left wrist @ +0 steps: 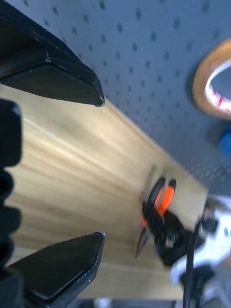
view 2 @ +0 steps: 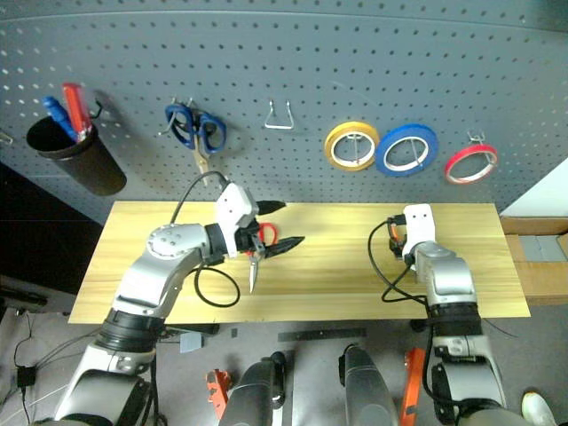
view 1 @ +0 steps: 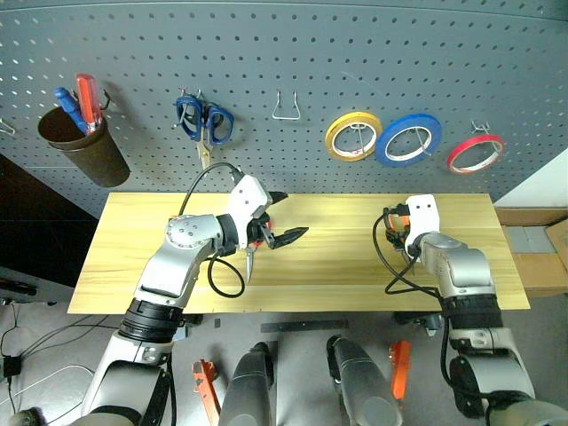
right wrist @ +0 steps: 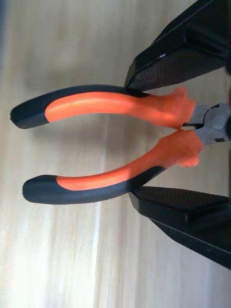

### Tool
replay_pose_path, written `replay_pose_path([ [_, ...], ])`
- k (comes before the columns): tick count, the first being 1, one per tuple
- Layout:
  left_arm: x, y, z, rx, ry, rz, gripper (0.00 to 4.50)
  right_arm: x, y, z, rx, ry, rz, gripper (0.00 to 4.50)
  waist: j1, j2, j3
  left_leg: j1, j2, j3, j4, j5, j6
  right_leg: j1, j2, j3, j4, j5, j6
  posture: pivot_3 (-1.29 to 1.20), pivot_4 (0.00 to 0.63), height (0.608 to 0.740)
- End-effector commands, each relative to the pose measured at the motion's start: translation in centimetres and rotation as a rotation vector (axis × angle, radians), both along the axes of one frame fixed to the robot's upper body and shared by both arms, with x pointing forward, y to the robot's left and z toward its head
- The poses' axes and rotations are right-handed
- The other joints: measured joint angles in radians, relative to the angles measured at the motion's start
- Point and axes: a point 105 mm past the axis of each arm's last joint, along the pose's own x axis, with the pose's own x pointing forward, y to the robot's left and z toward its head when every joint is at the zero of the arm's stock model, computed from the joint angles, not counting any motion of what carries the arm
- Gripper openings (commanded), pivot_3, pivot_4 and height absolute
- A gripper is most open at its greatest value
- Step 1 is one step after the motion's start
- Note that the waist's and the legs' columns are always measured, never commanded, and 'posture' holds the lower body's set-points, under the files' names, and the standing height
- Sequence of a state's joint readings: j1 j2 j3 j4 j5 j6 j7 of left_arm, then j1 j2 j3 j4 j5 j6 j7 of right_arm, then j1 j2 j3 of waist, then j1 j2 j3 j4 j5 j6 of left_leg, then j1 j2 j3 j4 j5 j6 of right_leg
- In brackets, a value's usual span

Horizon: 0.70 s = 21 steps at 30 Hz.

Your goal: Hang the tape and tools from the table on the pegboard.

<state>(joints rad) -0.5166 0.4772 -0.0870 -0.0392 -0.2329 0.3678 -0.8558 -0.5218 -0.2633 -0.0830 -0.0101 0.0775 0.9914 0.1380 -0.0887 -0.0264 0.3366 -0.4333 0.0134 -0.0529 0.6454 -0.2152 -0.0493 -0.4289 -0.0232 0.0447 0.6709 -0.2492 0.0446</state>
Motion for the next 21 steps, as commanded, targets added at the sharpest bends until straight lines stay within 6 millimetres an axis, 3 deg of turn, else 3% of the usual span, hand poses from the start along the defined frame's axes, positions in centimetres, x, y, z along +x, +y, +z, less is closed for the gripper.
replay_pose_path([
  [1,-1.0,1.6,1.5,-0.048,-0.037,0.028,4.5,-3.3,5.5,5.3,0.075,-0.171,0.169,2.52,-0.002,0.0,0.0,0.0,0.0,0.001,0.0,0.0,0.0,-0.002,0.0,0.001,0.002,0.0,0.0,-0.12,0.298,0.74],
  [4,-1.9,3.5,1.8,-0.057,-0.034,0.049,4.5,-6.6,11.4,9.5,0.182,-0.329,0.384,2.52,-0.009,0.0,0.0,0.0,0.0,0.0,0.0,0.0,-0.001,-0.007,0.003,0.002,0.007,0.0,0.0,-0.13,0.301,0.74],
  [7,-2.5,6.0,2.5,-0.1,-0.053,0.118,4.5,-8.2,14.6,13.7,0.245,-0.479,0.491,2.51,-0.011,0.0,0.0,0.0,0.001,0.0,-0.001,0.002,-0.003,-0.009,0.003,0.001,0.009,0.0,0.0,-0.12,0.298,0.74],
  [13,-2.8,9.1,3.4,-0.131,-0.057,0.233,4.5,-5.6,15.9,20.1,0.281,-0.657,0.501,2.51,0.007,-0.008,-0.005,0.0,0.002,-0.001,0.0,0.004,-0.005,-0.008,0.001,-0.001,0.009,0.0,-0.001,-0.08,0.276,0.74],
  [21,-3.5,9.0,5.9,-0.171,-0.12,0.21,4.5,-1.8,17.0,27.4,0.332,-0.87,0.418,2.51,0.009,-0.009,-0.006,-0.002,0.001,0.002,-0.002,0.003,-0.005,-0.011,-0.001,-0.001,0.009,0.0,-0.002,-0.02,0.249,0.74],
])
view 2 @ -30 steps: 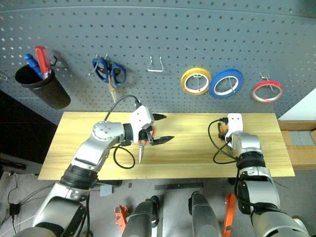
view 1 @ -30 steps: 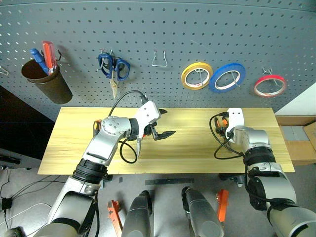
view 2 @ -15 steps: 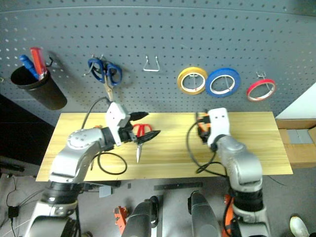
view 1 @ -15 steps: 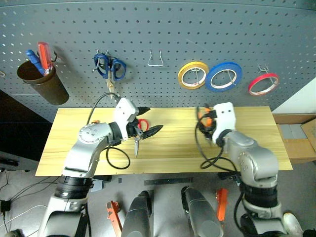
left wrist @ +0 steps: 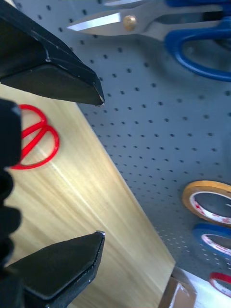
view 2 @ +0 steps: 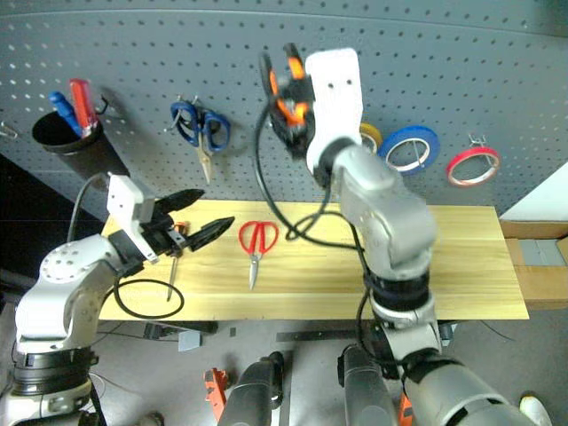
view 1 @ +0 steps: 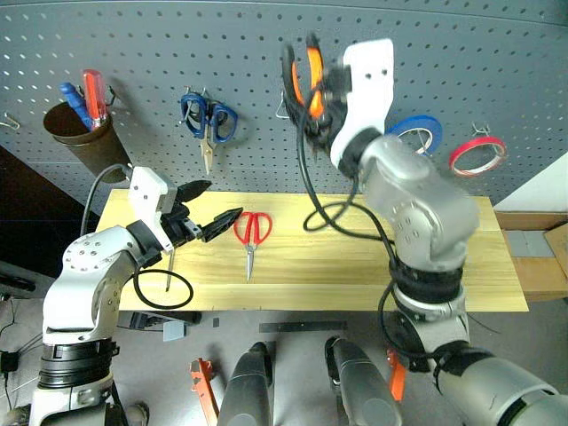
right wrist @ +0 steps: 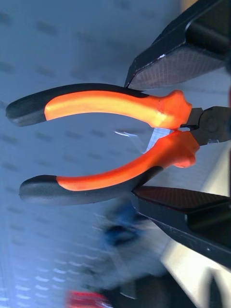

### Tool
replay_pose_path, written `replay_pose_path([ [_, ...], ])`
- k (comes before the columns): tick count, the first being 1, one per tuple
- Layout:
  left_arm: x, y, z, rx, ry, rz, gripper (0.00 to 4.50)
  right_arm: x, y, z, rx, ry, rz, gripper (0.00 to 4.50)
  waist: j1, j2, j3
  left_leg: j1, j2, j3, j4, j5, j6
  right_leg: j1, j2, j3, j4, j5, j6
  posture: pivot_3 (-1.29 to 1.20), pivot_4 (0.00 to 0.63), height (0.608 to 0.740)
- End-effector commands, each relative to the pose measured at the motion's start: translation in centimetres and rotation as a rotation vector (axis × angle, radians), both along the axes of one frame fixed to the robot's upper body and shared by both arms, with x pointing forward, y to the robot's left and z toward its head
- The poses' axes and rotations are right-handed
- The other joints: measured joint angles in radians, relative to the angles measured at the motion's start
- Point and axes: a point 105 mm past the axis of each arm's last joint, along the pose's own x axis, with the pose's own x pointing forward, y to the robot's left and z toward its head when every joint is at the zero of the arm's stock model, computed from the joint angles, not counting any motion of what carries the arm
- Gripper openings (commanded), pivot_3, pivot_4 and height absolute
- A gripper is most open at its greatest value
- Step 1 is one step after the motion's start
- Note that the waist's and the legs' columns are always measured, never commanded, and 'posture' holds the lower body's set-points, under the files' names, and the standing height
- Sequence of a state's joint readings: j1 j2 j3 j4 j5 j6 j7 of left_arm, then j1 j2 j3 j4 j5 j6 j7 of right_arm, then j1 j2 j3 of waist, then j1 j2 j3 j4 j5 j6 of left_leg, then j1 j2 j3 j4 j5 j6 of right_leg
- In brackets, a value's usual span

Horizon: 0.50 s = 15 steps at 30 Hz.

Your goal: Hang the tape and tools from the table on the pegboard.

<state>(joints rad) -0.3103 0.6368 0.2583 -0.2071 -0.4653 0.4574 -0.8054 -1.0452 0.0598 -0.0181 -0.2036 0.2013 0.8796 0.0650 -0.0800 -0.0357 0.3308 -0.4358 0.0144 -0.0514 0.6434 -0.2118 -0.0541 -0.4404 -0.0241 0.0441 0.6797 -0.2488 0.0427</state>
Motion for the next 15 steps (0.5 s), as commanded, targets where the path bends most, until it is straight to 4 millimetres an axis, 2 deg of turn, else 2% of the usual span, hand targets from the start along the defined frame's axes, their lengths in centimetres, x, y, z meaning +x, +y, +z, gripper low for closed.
replay_pose_path([
  [1,-1.0,-0.6,2.7,0.003,-0.09,-0.036,4.5,0.5,-0.1,4.3,0.086,-0.144,-0.052,2.51,0.0,0.0,0.0,-0.001,0.0,0.0,0.0,0.0,0.0,-0.001,0.0,0.0,0.0,0.0,0.0,-0.01,0.247,0.74],
  [4,-1.1,-0.9,2.9,0.004,-0.095,-0.041,4.5,1.4,-0.4,5.4,0.126,-0.159,-0.084,2.51,0.004,-0.001,-0.001,-0.001,0.0,0.0,-0.001,0.0,0.0,-0.001,0.0,0.0,0.0,0.0,0.0,0.01,0.239,0.74],
  [7,-1.1,-1.1,3.1,0.003,-0.098,-0.043,4.5,2.1,-0.6,5.5,0.139,-0.158,-0.109,2.5,0.004,-0.002,-0.002,-0.001,0.0,0.001,0.001,0.0,0.0,-0.001,0.0,0.0,0.001,0.0,0.0,0.01,0.236,0.74],
  [11,-1.0,-1.4,3.0,0.002,-0.097,-0.045,4.5,2.6,-0.5,4.8,0.137,-0.13,-0.115,2.5,0.011,-0.003,-0.004,-0.001,-0.001,0.0,0.002,0.003,-0.001,-0.001,0.001,-0.001,0.002,0.004,-0.005,0.01,0.238,0.74],
  [15,-0.8,-1.6,3.0,0.0,-0.095,-0.049,4.5,2.7,0.0,3.2,0.107,-0.089,-0.105,2.5,0.02,-0.003,-0.005,0.0,-0.001,-0.001,0.002,0.005,-0.001,-0.001,0.002,-0.002,0.002,0.004,-0.006,0.0,0.246,0.74],
])
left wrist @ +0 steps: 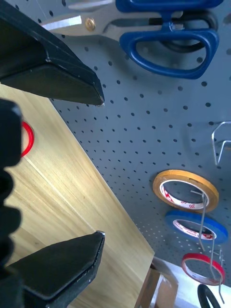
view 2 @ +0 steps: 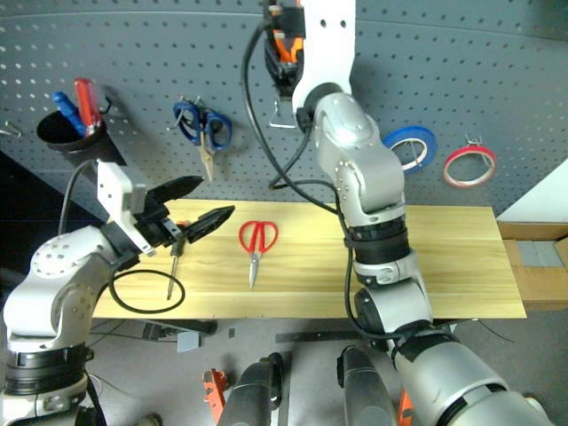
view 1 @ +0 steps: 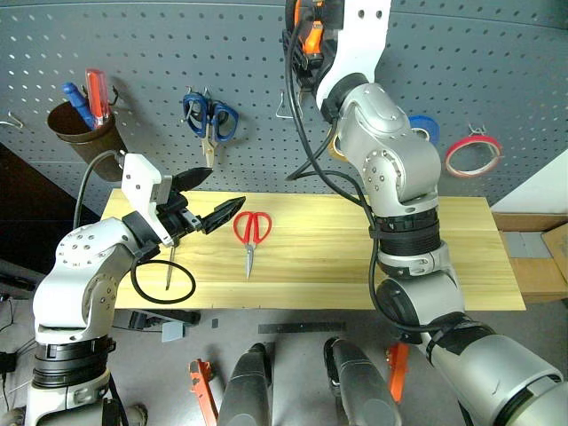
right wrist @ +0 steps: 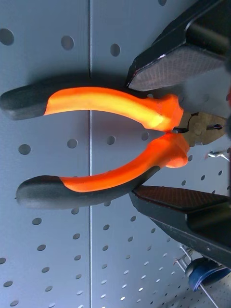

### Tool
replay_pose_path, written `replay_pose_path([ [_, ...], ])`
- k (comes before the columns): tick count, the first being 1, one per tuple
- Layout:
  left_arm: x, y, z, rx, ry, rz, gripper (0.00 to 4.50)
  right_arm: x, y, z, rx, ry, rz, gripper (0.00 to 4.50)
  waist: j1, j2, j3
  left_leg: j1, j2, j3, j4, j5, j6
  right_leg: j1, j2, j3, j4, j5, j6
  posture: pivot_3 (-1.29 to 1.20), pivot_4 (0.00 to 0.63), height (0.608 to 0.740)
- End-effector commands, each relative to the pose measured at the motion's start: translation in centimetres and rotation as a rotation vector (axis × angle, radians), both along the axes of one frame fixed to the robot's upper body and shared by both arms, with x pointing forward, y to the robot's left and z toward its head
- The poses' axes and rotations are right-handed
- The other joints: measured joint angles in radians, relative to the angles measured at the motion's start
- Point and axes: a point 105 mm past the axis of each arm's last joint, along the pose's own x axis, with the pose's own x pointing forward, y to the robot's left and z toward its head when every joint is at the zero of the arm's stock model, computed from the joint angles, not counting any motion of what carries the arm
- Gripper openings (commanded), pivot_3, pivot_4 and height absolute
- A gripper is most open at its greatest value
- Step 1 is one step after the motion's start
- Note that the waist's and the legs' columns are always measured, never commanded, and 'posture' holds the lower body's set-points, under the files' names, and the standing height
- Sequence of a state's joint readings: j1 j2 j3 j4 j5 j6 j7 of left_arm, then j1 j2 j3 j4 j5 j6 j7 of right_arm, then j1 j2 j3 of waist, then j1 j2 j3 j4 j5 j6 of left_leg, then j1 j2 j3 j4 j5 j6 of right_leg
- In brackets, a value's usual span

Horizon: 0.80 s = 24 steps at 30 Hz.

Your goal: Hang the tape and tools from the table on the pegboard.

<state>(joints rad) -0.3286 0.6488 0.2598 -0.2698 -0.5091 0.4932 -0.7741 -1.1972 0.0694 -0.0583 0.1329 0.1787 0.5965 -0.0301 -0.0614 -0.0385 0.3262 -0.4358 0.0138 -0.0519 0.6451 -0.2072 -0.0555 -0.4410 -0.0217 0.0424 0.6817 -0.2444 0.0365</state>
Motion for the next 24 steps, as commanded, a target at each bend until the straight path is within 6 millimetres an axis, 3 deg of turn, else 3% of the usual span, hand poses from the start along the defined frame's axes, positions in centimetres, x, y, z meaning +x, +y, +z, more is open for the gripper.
replay_pose_path([
  [1,-0.3,-0.7,1.4,0.007,-0.057,-0.028,4.5,-0.8,0.0,0.5,0.01,-0.029,0.002,2.5,0.003,0.0,0.0,0.0,0.0,0.0,0.0,0.0,0.0,0.0,0.0,0.0,0.0,0.0,0.0,0.0,0.249,0.74],
  [7,0.0,-1.3,1.2,0.008,-0.059,-0.039,4.5,-1.3,1.1,-1.6,-0.004,0.019,0.024,2.5,0.003,0.0,0.0,0.0,0.0,0.0,-0.002,0.0,0.0,0.0,0.0,0.0,0.0,0.0,0.0,-0.01,0.252,0.74],
  [11,0.1,-1.5,1.3,0.009,-0.064,-0.043,4.5,-1.5,1.4,-1.9,-0.01,0.021,0.021,2.49,0.002,0.0,0.0,0.0,0.0,0.001,-0.002,0.0,0.0,-0.001,0.0,0.0,-0.001,0.0,0.0,-0.01,0.253,0.74],
  [15,0.2,-1.7,1.2,0.013,-0.071,-0.044,4.5,-2.6,0.4,0.8,-0.073,-0.145,-0.051,2.49,0.003,0.0,0.0,0.0,0.0,0.001,-0.002,0.0,0.0,-0.001,0.0,0.0,-0.001,0.0,0.0,-0.01,0.251,0.74],
  [19,0.2,-1.9,1.1,0.021,-0.075,-0.049,4.5,-4.1,0.5,2.0,-0.113,-0.21,-0.029,2.49,0.004,0.0,0.0,-0.001,0.0,0.0,-0.002,0.0,0.0,-0.001,0.0,0.0,-0.001,0.0,0.0,-0.01,0.252,0.74],
  [24,0.4,-2.0,0.9,0.027,-0.082,-0.05,4.5,-4.5,0.5,1.6,-0.15,-0.19,0.023,2.49,0.004,0.0,0.0,-0.001,0.0,0.001,-0.002,0.0,0.0,-0.001,0.0,0.0,-0.001,0.0,0.0,-0.03,0.256,0.74],
])
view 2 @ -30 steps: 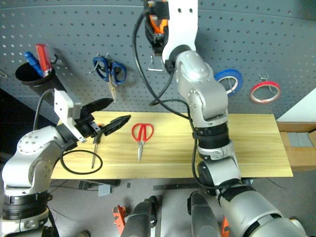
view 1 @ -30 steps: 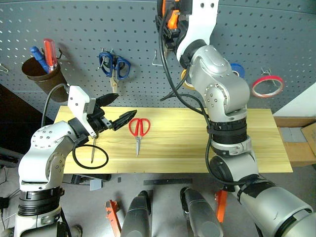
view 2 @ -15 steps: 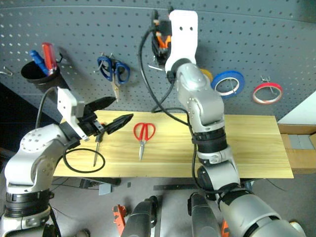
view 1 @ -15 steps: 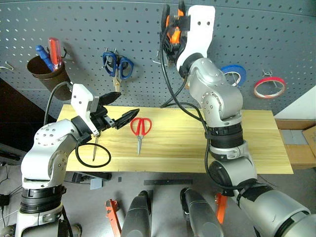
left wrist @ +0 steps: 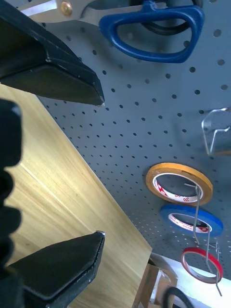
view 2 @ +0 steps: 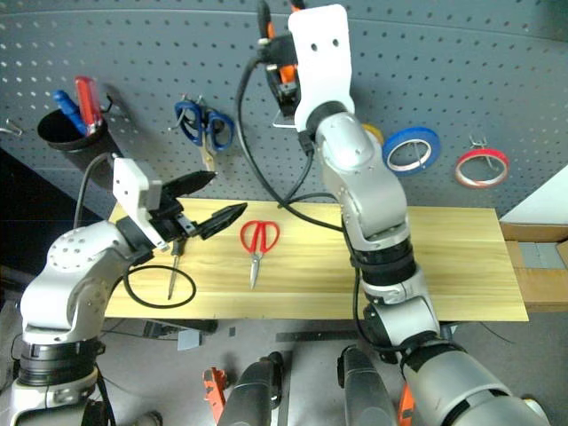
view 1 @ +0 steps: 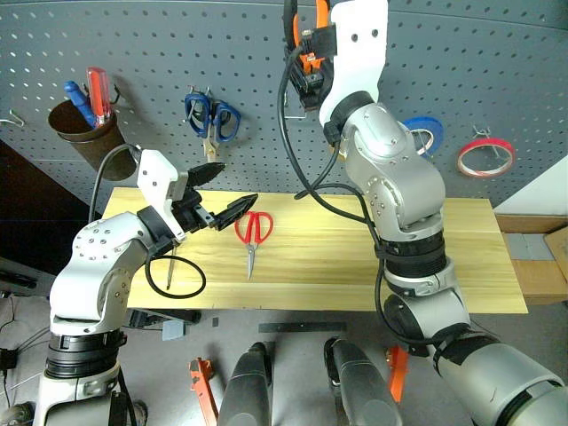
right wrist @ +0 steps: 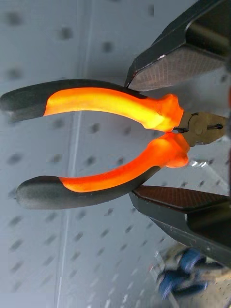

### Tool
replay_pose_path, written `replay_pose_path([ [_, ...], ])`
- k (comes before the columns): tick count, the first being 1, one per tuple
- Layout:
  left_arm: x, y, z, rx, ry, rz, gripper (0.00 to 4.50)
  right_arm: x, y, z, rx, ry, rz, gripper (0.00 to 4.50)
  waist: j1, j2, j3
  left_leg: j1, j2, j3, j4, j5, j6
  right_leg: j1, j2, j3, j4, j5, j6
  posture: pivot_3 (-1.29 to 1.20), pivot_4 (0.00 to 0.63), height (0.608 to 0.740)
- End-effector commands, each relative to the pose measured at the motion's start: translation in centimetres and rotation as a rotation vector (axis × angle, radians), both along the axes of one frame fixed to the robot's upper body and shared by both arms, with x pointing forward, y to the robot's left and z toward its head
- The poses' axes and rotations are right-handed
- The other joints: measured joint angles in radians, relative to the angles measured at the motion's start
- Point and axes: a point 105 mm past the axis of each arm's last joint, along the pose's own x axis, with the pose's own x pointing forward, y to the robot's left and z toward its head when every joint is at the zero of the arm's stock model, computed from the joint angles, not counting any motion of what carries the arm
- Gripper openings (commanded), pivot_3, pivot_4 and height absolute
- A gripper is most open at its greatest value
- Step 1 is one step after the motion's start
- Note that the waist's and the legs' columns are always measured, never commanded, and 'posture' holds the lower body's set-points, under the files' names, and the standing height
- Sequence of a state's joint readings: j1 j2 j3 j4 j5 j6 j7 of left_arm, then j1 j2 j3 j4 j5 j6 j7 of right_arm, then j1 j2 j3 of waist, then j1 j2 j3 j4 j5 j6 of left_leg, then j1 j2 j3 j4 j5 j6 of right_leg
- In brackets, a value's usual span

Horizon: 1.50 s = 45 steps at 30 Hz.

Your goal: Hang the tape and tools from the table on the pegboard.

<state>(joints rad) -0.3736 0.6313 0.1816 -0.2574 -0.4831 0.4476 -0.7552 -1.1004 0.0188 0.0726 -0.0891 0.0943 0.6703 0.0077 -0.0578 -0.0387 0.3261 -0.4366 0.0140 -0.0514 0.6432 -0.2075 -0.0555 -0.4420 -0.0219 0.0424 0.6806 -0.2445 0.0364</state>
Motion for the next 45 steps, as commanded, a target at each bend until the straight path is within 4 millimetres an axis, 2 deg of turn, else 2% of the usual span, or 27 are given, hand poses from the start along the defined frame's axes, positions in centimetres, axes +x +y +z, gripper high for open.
replay_pose_path([
  [1,-0.1,-0.1,0.7,0.004,-0.046,-0.008,4.5,-1.5,0.2,1.3,0.006,-0.037,0.064,2.49,0.0,0.0,0.0,0.0,0.0,0.0,0.0,0.0,0.0,0.0,0.0,0.0,0.0,0.0,0.0,-0.03,0.256,0.74],
  [4,0.0,-0.2,0.7,0.003,-0.047,-0.011,4.5,-0.3,-0.4,-0.4,0.063,0.072,0.076,2.49,0.0,0.0,0.0,0.0,0.0,0.0,0.0,0.0,0.0,0.0,0.0,0.0,0.0,0.0,0.0,-0.03,0.256,0.74],
  [16,0.4,0.4,1.4,-0.024,-0.062,0.005,4.5,0.4,0.7,0.6,0.143,0.098,0.119,2.48,-0.001,-0.001,-0.001,0.0,0.0,0.0,0.001,0.0,0.0,0.0,0.0,0.0,0.001,0.0,0.0,-0.03,0.247,0.74],
  [22,0.3,0.6,1.4,-0.025,-0.068,0.018,4.5,1.3,0.1,0.8,0.147,0.096,0.098,2.48,0.001,-0.001,-0.001,0.0,0.0,0.0,0.0,0.0,0.0,0.0,-0.001,-0.001,0.0,0.0,0.0,-0.02,0.24,0.74],
  [25,0.4,0.6,1.4,-0.025,-0.069,0.02,4.5,1.4,0.3,0.3,0.11,0.089,0.094,2.48,0.001,-0.001,-0.001,0.0,0.0,0.0,0.0,0.0,0.0,0.0,-0.001,-0.001,0.0,0.0,0.0,-0.02,0.24,0.74],
  [34,0.7,0.3,1.1,-0.015,-0.071,0.029,4.5,1.5,2.5,-3.7,-0.017,0.146,0.109,2.48,0.001,-0.001,-0.001,0.0,0.0,0.0,0.0,0.0,0.0,0.0,0.0,-0.001,0.0,0.0,0.0,-0.03,0.245,0.74],
  [38,0.9,0.2,1.0,-0.015,-0.072,0.039,4.5,2.1,2.6,-4.9,-0.071,0.142,0.062,2.48,0.001,-0.001,-0.001,0.0,0.0,0.0,0.0,0.0,0.0,0.0,0.0,-0.001,0.0,0.0,0.0,-0.03,0.244,0.74],
  [44,1.3,0.3,1.0,-0.01,-0.079,0.069,4.5,2.9,2.0,-6.1,-0.107,0.156,-0.002,4.38,0.0,-0.002,-0.001,0.0,0.0,0.0,0.001,0.0,0.0,0.0,0.0,-0.001,0.0,0.0,0.0,-0.03,0.242,0.74],
  [45,1.3,0.4,1.0,-0.008,-0.079,0.072,4.5,3.0,1.9,-6.3,-0.109,0.163,-0.007,4.46,0.0,-0.002,-0.001,0.0,0.0,0.0,0.001,0.0,0.0,0.0,0.0,-0.001,0.0,0.0,0.0,-0.03,0.242,0.74],
])
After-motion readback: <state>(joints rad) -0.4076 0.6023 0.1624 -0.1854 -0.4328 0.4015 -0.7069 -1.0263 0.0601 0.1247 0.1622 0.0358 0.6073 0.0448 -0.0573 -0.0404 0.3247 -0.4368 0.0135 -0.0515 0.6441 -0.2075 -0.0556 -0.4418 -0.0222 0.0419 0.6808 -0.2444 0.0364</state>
